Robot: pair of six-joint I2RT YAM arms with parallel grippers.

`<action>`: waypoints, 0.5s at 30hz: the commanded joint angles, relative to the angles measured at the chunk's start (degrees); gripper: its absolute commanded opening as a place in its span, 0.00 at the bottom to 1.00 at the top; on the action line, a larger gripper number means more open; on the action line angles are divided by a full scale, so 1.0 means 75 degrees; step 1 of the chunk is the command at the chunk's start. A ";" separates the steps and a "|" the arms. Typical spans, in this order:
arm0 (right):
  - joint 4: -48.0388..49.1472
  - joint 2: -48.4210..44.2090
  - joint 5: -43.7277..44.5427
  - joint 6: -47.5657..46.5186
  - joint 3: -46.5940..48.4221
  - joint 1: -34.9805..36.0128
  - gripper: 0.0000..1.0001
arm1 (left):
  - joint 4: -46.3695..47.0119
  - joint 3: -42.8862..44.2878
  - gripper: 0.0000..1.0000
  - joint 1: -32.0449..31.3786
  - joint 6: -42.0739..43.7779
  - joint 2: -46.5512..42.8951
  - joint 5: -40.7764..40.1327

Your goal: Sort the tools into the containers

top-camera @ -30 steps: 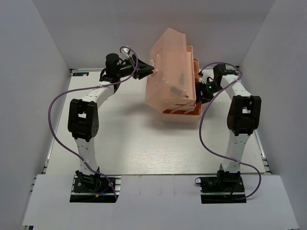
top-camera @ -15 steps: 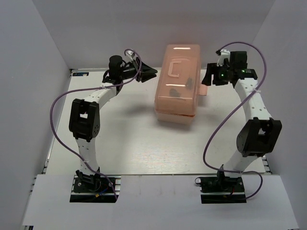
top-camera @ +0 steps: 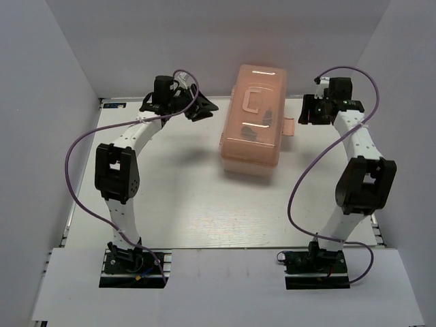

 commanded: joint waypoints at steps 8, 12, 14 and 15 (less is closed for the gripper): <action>0.0095 0.1714 -0.1573 -0.0220 0.1640 0.0591 0.60 | -0.0873 -0.1951 0.57 -0.0726 0.1489 -0.0858 0.0263; 0.0201 0.1702 -0.1619 -0.0232 0.1581 0.0779 0.60 | -0.0721 -0.1848 0.57 -0.1113 0.1489 -0.0636 0.0568; 0.0201 0.1701 -0.1631 -0.0244 0.1558 0.0826 0.60 | -0.0814 -0.1590 0.57 -0.1265 0.1582 -0.0426 0.0662; 0.0236 0.1679 -0.1608 -0.0244 0.1558 0.0838 0.60 | -0.0814 -0.1588 0.57 -0.1382 0.1652 -0.0424 0.0662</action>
